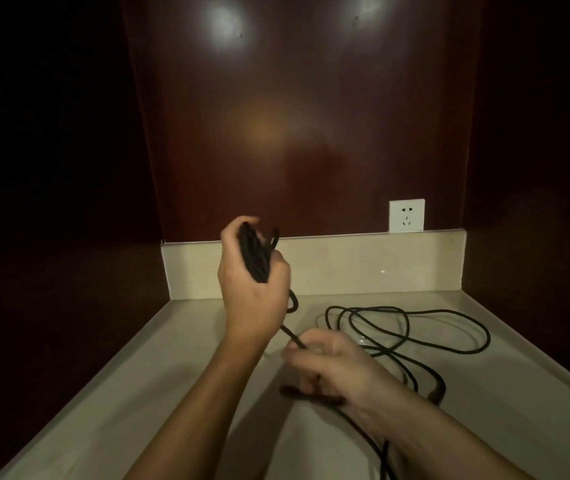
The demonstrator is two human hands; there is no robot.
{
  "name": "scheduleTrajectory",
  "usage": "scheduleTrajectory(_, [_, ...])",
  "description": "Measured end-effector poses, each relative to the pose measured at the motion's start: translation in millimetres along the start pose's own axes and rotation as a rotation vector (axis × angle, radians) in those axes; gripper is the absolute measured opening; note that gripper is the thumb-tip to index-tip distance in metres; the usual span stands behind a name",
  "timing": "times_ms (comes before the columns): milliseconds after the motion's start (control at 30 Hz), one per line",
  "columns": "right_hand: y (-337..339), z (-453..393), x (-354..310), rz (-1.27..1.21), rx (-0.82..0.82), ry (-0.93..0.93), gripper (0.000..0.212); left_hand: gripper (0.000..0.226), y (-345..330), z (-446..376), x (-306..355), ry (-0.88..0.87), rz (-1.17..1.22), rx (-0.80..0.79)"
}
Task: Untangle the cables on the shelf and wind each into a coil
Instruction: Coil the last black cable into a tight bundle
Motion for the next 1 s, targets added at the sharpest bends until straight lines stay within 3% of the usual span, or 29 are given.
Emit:
scheduleTrajectory(67, [5, 3, 13, -0.365, 0.069, -0.164, 0.014, 0.045, -2, -2, 12, -0.180, -0.250, -0.048])
scheduleTrajectory(167, [6, 9, 13, -0.569, 0.071, -0.229, 0.016, 0.047, -11, 0, 18, -0.373, -0.450, -0.154])
scheduleTrajectory(233, [13, 12, 7, -0.645, 0.125, -0.217, 0.008, 0.045, -21, 5, 17, -0.441, -0.542, -0.252])
scheduleTrajectory(367, [34, 12, -9, -0.859, 0.236, -0.106, 0.017, 0.043, -36, 14, 4, -0.419, -0.625, -0.422])
scheduleTrajectory(433, [35, 15, -9, -0.675, 0.202, -0.096, 0.017, 0.042, -29, 8, -4, -0.304, -0.540, -0.391])
scheduleTrajectory(533, [42, 19, -14, -0.212, 0.147, -0.018, 0.021, 0.038, -15, -2, -15, -0.156, -0.472, -0.315])
scheduleTrajectory(667, [39, 24, -37, 0.311, 0.024, 0.067, 0.019, 0.038, -12, -3, -16, -0.102, -0.534, -0.314])
scheduleTrajectory(767, [41, 25, -55, 0.465, 0.008, 0.102, 0.021, 0.036, -15, -1, -10, -0.090, -0.526, -0.325])
scheduleTrajectory(867, [42, 22, -63, 0.542, -0.028, 0.001, 0.022, 0.034, -21, -2, 2, -0.125, -0.500, -0.331])
scheduleTrajectory(933, [49, 12, -76, 0.434, 0.061, -0.009, 0.023, 0.034, -24, -3, 13, -0.156, -0.468, -0.299])
scheduleTrajectory(1000, [63, 14, -113, 0.552, 0.338, 0.218, 0.023, 0.034, -24, -7, 19, -0.145, -0.423, -0.244])
Point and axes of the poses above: each hand's wrist, its own z-axis away from the middle knuckle, its own y-axis out of the back of the hand, x = y × z, the point moved 10 cm from there along -z, towards the middle knuckle, and after that the axes turned 7 degrees about -z, right-handed, at the moved point
